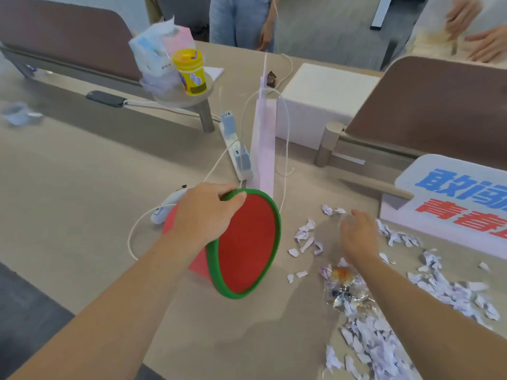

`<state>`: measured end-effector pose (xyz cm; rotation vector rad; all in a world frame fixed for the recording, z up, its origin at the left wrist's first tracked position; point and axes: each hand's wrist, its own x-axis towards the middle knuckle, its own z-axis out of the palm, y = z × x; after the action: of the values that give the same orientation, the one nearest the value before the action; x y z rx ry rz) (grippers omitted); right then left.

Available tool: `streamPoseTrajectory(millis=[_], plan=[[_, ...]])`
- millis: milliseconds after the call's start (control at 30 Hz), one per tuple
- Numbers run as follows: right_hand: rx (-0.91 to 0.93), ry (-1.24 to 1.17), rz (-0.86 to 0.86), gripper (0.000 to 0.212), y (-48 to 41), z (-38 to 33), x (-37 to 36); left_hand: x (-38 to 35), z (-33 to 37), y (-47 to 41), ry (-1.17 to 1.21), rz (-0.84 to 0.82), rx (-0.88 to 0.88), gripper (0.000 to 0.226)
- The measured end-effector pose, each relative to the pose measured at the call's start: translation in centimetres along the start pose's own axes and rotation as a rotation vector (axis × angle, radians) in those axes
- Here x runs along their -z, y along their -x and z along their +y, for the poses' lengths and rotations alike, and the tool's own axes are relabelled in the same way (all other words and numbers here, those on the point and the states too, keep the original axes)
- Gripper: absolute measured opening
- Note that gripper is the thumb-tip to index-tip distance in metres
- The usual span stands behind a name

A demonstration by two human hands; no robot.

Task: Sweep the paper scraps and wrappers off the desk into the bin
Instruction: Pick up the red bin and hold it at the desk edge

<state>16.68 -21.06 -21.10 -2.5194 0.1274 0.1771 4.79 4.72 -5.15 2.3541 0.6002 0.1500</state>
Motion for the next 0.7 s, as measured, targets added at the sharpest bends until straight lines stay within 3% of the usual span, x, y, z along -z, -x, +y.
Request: streamPoseTrajectory(millis=[133,367,467,533,700], plan=[[0.068,0.084,-0.11,0.046,-3.1,-1.0,-2.7,-0.4,-0.2,-0.9,-0.03,-0.018,0.039,0.028],[0.49,0.328,-0.406,0.069,1.7,-2.8,-6.2,-0.1,0.4,-1.2,-0.005,-0.022,0.055,0.031],[0.61,0.411,-0.448,0.078,5.5,-1.8,-6.3,0.1,0.3,-0.6,0.016,-0.014,0.052,0.029],[0.667,0.414,-0.378,0.071,8.2,-0.6,-6.3,0.0,0.3,0.2,0.038,0.005,0.059,0.026],[0.689,0.368,-0.12,0.024,10.4,2.0,-5.3,-0.7,0.1,2.2,0.012,-0.026,0.038,0.029]])
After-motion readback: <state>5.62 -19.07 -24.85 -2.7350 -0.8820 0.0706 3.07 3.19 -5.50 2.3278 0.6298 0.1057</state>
